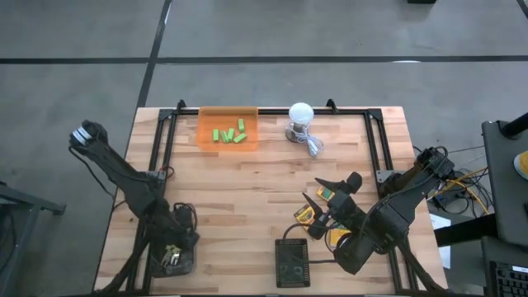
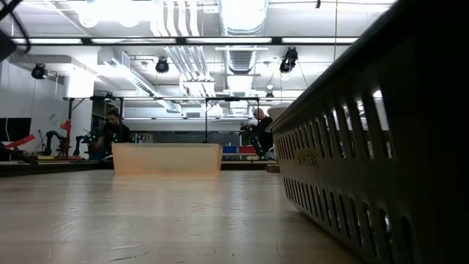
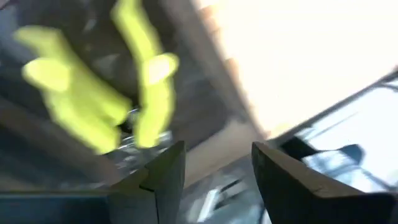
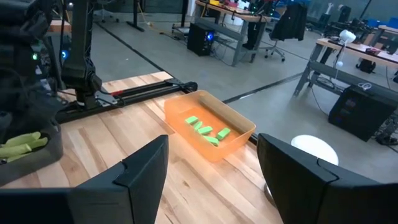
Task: Pick & Place School Supplies
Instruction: Put the crayon box into the right black bin
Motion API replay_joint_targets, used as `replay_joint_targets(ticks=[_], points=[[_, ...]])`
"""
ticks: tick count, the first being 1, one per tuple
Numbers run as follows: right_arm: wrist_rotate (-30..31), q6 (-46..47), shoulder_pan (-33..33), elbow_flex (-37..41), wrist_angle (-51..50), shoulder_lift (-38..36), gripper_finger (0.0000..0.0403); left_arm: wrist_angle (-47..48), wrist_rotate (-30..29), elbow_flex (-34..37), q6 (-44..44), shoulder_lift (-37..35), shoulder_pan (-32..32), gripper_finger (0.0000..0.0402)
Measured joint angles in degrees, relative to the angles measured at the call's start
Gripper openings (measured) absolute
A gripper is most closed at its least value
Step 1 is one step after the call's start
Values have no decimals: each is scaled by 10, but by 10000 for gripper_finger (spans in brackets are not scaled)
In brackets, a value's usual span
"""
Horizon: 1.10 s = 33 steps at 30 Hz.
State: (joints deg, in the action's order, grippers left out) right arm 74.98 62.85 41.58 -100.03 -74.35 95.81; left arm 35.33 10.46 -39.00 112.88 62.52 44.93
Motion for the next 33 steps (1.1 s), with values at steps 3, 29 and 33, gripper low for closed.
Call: replay_joint_targets(ticks=[3, 29, 33], points=[[0, 0, 0, 0, 0, 0, 237, -1, -57, -11, -1, -25, 0, 188], [0, -5, 0, 0, 0, 0, 240, -236, -724, -54, -647, -165, -11, 188], [0, -9, 0, 1, 0, 0, 244, -271, -725, -54, -759, -170, -24, 187]])
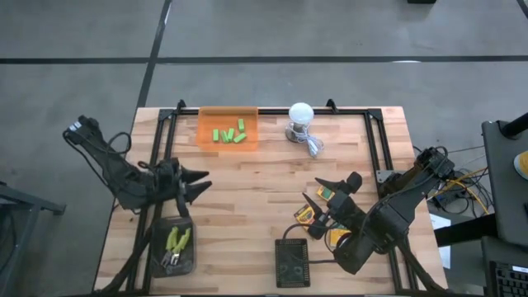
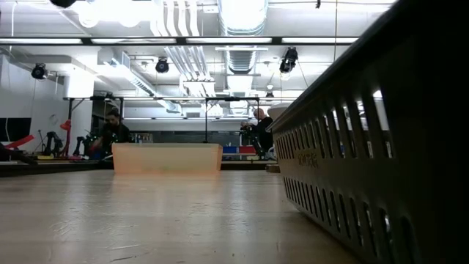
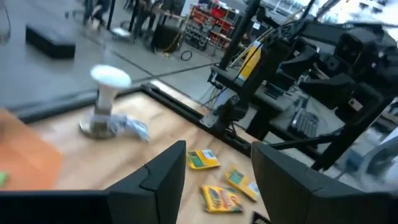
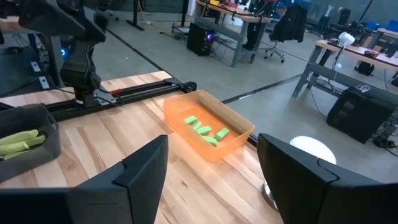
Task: Pick & Place School Supplies
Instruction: Put the crayon box into the right black bin
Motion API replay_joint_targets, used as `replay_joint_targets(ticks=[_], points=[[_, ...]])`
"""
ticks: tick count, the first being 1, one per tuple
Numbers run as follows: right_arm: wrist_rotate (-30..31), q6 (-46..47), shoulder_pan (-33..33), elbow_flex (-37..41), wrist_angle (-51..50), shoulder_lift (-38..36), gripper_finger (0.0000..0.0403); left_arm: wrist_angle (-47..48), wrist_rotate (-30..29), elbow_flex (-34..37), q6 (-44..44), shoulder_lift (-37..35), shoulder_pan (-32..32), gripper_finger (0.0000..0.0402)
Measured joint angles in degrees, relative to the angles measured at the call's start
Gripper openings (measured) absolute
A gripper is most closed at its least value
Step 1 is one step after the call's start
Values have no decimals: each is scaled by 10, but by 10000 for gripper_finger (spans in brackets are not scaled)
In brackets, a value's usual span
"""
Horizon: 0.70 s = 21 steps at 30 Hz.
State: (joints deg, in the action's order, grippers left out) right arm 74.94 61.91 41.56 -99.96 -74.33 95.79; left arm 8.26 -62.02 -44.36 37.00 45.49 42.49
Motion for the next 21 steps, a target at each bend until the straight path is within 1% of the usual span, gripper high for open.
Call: replay_joint_targets(ticks=[4, 7, 10, 12, 16, 21], points=[[-18, 4, 0, 0, 0, 0, 244, -10, 48, 0, -73, -13, -19, 188], [-43, 7, -3, 0, 0, -1, 240, -10, 91, 0, -89, -28, -42, 188], [-70, 17, -10, 0, -3, -2, 238, -11, 113, 0, -103, -46, -70, 188], [-90, 43, -16, 0, -7, -2, 238, -11, 129, 0, -121, -57, -90, 188], [-135, 110, -34, 0, -28, -10, 243, -11, 179, 0, -160, -76, -133, 188], [-215, 201, -56, 0, -44, -22, 253, -11, 255, 0, -188, -87, -181, 188]])
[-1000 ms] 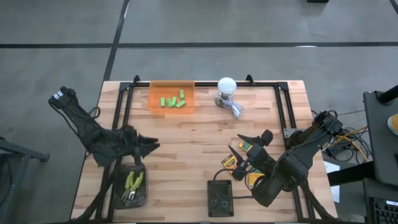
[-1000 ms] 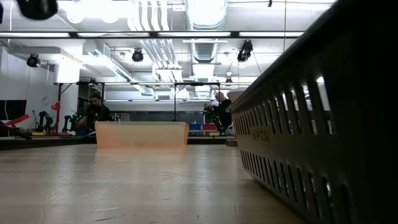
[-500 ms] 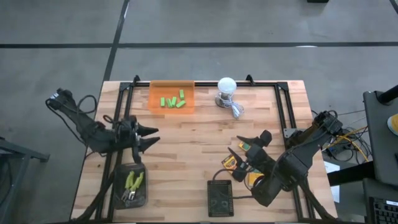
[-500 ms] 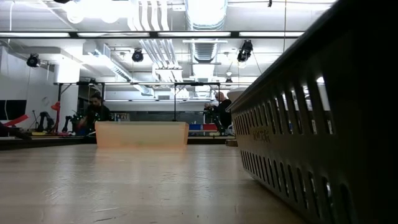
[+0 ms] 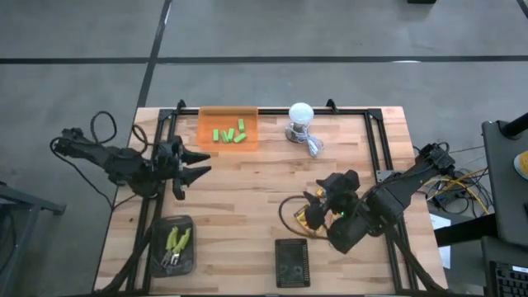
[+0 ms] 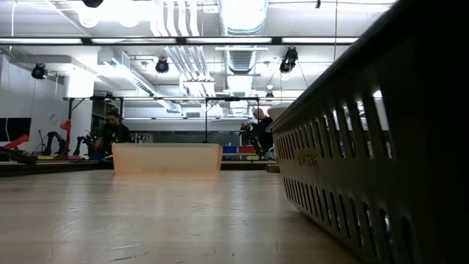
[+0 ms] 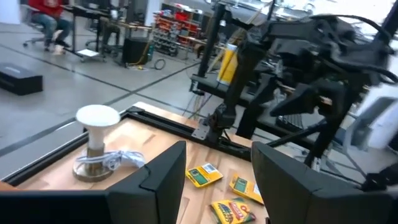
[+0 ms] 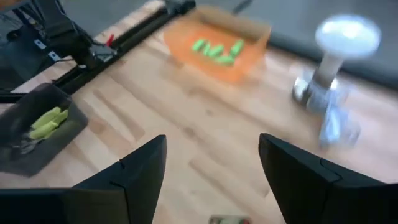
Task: Pick & Place School Supplies
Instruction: Put the crayon box into the right black bin
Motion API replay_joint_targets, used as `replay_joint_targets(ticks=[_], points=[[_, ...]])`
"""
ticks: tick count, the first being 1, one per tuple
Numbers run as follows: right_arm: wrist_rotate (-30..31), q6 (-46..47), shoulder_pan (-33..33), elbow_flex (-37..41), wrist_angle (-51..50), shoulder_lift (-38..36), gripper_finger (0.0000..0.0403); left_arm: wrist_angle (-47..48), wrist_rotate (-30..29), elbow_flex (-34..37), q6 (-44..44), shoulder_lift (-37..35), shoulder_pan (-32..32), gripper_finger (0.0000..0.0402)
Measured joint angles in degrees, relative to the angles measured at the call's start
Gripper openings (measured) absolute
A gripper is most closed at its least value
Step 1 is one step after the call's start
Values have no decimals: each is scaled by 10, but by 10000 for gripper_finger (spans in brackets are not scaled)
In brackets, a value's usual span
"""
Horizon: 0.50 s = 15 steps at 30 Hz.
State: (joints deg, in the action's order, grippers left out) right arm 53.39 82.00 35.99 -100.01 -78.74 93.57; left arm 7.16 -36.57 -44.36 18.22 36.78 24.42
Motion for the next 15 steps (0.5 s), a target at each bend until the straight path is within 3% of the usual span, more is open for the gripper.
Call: replay_joint_targets(ticks=[7, 12, 15], points=[[-101, 21, -24, 0, 0, -6, 260, -13, 122, 0, -64, -1, -47, 188], [-300, 86, -63, 0, -12, -22, 261, -40, 151, 0, -74, -1, -58, 188], [-356, 105, -81, 0, -3, -25, 264, -39, 151, 0, -76, 0, -59, 188]])
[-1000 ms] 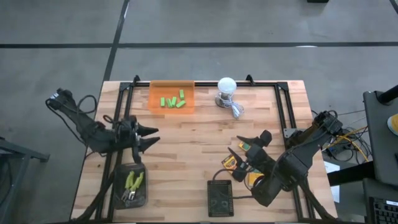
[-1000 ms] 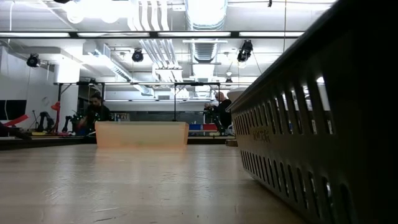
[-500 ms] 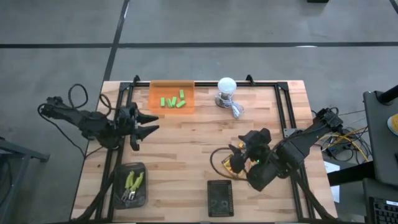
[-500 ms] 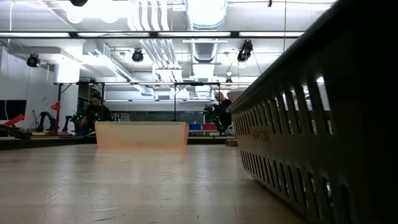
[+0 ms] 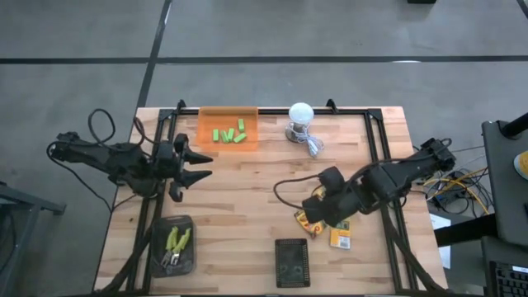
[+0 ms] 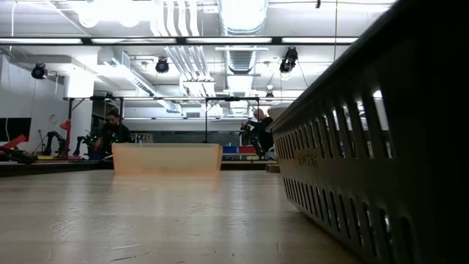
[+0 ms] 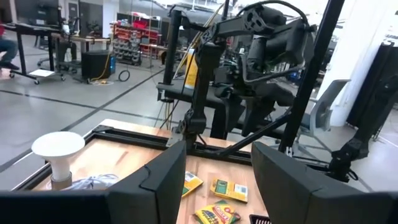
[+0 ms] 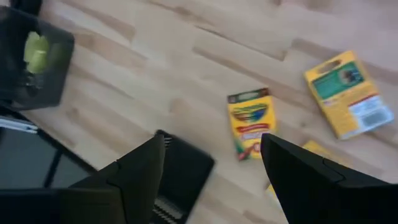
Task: Pick & Place School Supplies
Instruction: Put the crayon box into the right black bin
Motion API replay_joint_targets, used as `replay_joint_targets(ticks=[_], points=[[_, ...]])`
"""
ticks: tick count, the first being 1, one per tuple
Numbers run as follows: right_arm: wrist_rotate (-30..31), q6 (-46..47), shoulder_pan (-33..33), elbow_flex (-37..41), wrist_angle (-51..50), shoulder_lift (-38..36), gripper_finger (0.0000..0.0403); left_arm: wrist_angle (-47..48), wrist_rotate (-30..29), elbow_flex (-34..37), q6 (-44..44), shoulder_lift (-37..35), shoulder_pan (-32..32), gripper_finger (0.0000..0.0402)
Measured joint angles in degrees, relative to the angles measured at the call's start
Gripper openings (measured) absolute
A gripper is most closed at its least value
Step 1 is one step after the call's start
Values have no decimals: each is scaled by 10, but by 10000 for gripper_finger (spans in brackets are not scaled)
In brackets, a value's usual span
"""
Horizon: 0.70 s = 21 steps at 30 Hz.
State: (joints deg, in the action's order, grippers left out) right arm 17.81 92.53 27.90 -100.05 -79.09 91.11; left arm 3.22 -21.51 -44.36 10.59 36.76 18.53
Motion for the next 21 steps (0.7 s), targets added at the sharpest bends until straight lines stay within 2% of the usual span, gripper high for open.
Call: replay_joint_targets(ticks=[8, 14, 18, 21], points=[[33, -42, -7, 0, 89, 11, 265, 2, -1, 0, 0, 5, -1, 188], [36, -84, -8, 0, 139, 21, 263, 3, -7, 1, -12, 4, -1, 188], [30, -53, -14, 1, 129, 22, 257, 3, 0, -3, -46, 0, -1, 188], [28, 4, -22, 1, 91, 24, 250, 3, 0, -13, -63, -3, -2, 188]])
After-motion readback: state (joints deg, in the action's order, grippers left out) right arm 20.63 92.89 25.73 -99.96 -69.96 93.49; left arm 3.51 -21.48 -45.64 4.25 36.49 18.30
